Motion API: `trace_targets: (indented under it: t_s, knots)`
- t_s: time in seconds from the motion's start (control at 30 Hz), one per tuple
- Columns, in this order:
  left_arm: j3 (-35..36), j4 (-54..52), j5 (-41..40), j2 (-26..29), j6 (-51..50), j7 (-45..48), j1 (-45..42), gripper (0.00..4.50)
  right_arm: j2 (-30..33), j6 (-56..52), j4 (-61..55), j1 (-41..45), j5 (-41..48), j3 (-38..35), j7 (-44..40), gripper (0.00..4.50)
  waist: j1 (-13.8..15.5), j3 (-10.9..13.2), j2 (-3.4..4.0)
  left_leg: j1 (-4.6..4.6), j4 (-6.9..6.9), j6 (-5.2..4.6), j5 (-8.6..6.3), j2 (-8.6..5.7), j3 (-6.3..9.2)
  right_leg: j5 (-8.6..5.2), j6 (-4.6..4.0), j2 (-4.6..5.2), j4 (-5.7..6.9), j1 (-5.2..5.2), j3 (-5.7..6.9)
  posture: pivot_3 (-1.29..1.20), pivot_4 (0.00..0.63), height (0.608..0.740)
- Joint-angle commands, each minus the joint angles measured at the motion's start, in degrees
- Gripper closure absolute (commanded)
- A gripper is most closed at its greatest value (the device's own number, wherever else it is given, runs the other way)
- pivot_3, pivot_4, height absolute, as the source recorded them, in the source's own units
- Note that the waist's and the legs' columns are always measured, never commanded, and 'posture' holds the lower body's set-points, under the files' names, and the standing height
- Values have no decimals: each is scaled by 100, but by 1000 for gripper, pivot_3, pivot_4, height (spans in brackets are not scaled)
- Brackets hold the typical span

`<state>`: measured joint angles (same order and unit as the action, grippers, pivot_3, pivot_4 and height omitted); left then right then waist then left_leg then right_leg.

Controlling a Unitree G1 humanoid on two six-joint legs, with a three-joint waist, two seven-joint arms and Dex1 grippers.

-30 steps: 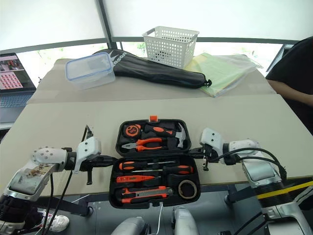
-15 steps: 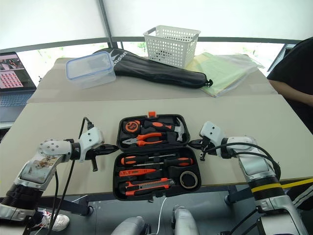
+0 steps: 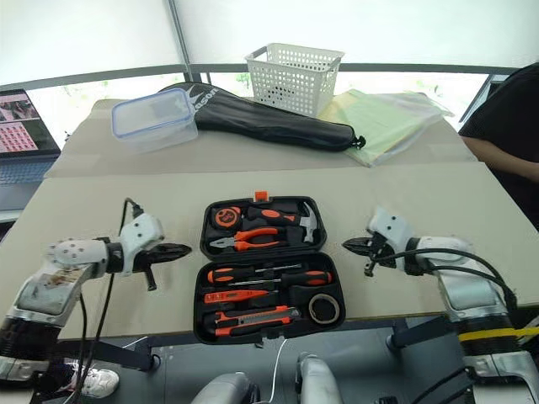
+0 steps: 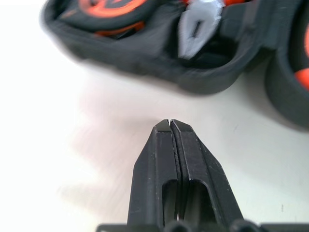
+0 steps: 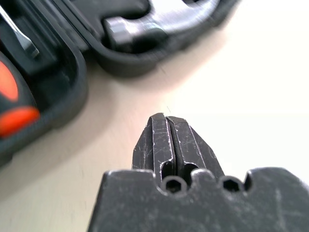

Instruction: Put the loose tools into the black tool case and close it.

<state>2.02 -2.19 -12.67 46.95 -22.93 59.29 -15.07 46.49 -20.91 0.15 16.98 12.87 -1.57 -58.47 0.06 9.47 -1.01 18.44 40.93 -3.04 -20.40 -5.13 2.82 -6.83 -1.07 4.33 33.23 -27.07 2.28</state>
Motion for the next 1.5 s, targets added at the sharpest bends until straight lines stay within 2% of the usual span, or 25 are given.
trace_targets:
  t_s: [0.03,0.17,0.3,0.57,0.8,0.9,1.07,1.2,1.3,1.5]
  knots:
    - [621,-849,-537,349,-687,96,519,4436,336,-343,-837,-514,381,-560,-95,4500,-7,0,0,-2,-2,0,0,1,0,-1,1,0,0,1,0,0,150,740]
    - [764,-1944,-1236,642,-1187,537,1256,4436,477,-593,-1419,-1045,739,-622,-326,4500,-4,0,0,-3,-2,-1,-2,0,0,-2,3,0,-4,4,-2,0,150,740]
    - [331,-2313,-1111,935,-1005,812,1466,4436,467,-618,-1657,-1063,834,-270,-537,4500,6,1,1,-12,0,-2,-4,0,-1,-3,5,1,-3,20,-2,0,150,740]
    - [-389,-1803,-620,588,-626,432,766,4436,2,-711,-1545,-530,732,323,-406,4500,18,0,0,-46,-7,-1,-4,3,4,-4,4,-2,-4,53,-1,0,150,740]
    - [-551,-1302,-409,195,-431,184,275,4436,-126,-763,-1404,-257,640,499,-294,4500,81,1,-1,-27,-4,-3,-3,-5,7,-4,5,0,-11,39,7,0,150,740]
    - [-482,-1206,-384,232,-368,191,242,4436,-18,-887,-1461,-213,804,286,-299,4500,62,0,-1,-22,-1,-2,-3,-5,5,-4,5,1,-9,32,6,0,150,740]
    - [-361,-1202,-439,364,-349,274,352,4436,528,-1310,-1496,-246,1222,-383,-463,4500,61,1,0,-20,-1,-2,-3,-3,4,-4,5,1,-7,26,3,0,150,740]
    - [-344,-1397,-588,600,-483,528,594,4436,873,-997,-1392,-768,1007,-362,-656,4500,60,0,-2,-20,-7,-3,-3,0,5,-5,4,-1,-9,26,4,0,150,740]
    - [-431,-1495,-625,736,-454,698,707,4436,756,-901,-1473,-902,923,-105,-586,4500,61,0,-1,-19,-7,-3,-3,3,2,-5,4,1,-9,26,2,0,150,740]
    - [-677,-1530,-640,358,-576,525,417,4436,140,-1052,-1620,-443,881,494,-343,4500,44,1,-2,-24,0,-4,-4,1,0,-5,6,2,-7,36,0,0,150,740]
